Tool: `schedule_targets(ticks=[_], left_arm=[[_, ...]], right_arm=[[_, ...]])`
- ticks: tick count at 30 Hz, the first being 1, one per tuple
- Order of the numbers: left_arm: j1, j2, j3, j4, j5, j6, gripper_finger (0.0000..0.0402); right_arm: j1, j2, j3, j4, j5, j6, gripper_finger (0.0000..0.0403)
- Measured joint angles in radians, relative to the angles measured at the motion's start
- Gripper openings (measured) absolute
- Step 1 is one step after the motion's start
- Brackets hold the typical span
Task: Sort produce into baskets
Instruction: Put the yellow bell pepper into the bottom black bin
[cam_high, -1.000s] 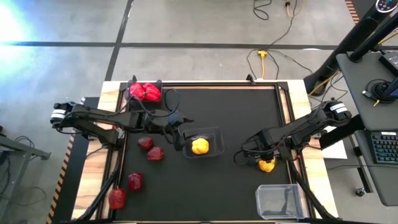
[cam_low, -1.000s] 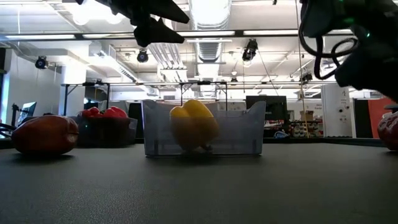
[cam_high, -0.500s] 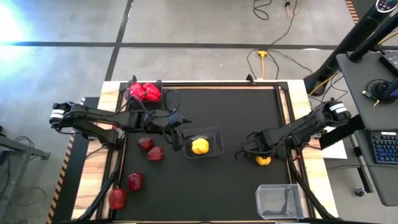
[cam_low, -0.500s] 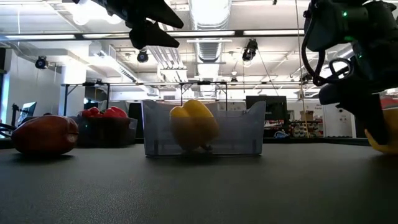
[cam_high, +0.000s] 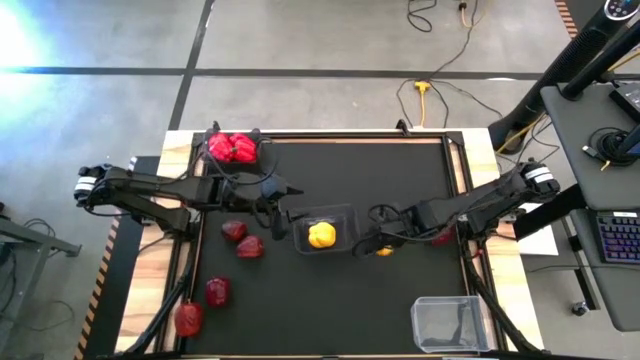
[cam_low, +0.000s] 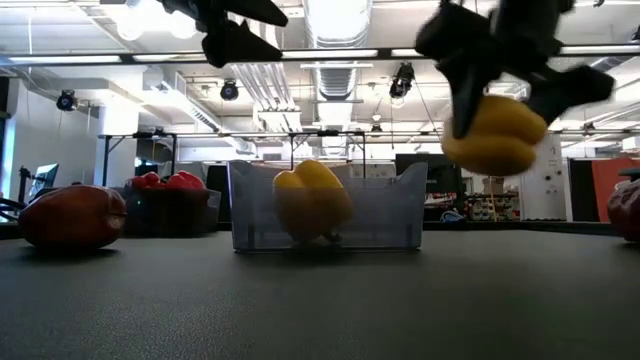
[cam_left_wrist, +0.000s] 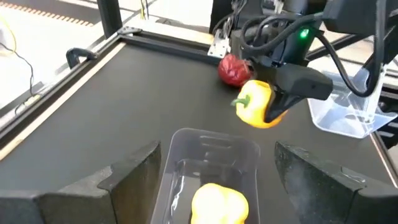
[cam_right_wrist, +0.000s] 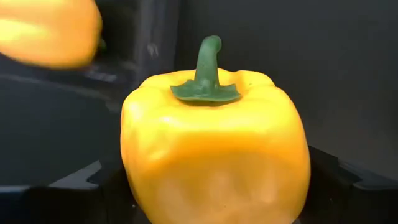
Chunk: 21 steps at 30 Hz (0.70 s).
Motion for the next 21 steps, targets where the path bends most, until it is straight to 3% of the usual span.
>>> schedule_targets(ticks=[2,5,9,13,18,21], left_arm=[[0.0,-0.019,0.0,-0.005,-0.005,0.008,0.0295],[0.0,-0.045,0.0,-0.008,-0.008,0.017,0.0295],[0.0,-0.075,0.0,-0.013,-0.008,0.018,0.0295],[0.0,-0.103,0.0,-0.053,-0.009,0.017,0.0295],[0.0,-0.138,0.0,-0.161,-0.011,-0.019,0.0295],[0.0,-0.158,0.0,-0.212,-0.012,-0.033,0.0295]], right_arm=[[-0.007,0.034,0.087,-0.089,0.071,-0.053,0.0308],[-0.029,0.093,0.198,-0.079,0.148,-0.169,0.0308],[-0.081,0.209,0.297,0.009,0.123,-0.305,0.0308],[-0.128,0.334,0.386,0.0,0.12,-0.252,0.0309],[-0.177,0.433,0.471,-0.026,0.085,-0.271,0.0377],[-0.2,0.46,0.5,-0.063,0.047,-0.304,0.0387]])
